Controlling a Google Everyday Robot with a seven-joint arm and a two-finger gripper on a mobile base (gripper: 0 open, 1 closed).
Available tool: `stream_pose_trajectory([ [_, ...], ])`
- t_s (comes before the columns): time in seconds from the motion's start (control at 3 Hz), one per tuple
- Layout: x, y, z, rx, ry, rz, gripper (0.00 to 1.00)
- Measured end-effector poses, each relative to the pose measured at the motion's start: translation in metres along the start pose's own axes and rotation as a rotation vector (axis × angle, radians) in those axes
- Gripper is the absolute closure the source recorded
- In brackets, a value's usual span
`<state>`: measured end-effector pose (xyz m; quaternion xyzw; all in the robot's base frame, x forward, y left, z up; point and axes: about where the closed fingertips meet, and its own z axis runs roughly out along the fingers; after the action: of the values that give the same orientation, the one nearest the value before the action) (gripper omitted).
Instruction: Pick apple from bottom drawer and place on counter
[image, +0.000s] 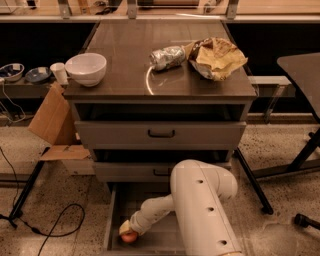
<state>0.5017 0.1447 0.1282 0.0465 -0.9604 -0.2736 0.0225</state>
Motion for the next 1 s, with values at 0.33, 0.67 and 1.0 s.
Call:
stream_pose_trajectory([
  [0.33,0.001,-0.007,-0.013,-0.006,-0.012,0.019,0.88],
  [0.67,-0.001,-0.014,-0.049,-0.027,-0.021,0.020,1.00],
  [1.0,-0.008,-0.021,-0.101,-0.050,-0.029,-0.002,1.00],
])
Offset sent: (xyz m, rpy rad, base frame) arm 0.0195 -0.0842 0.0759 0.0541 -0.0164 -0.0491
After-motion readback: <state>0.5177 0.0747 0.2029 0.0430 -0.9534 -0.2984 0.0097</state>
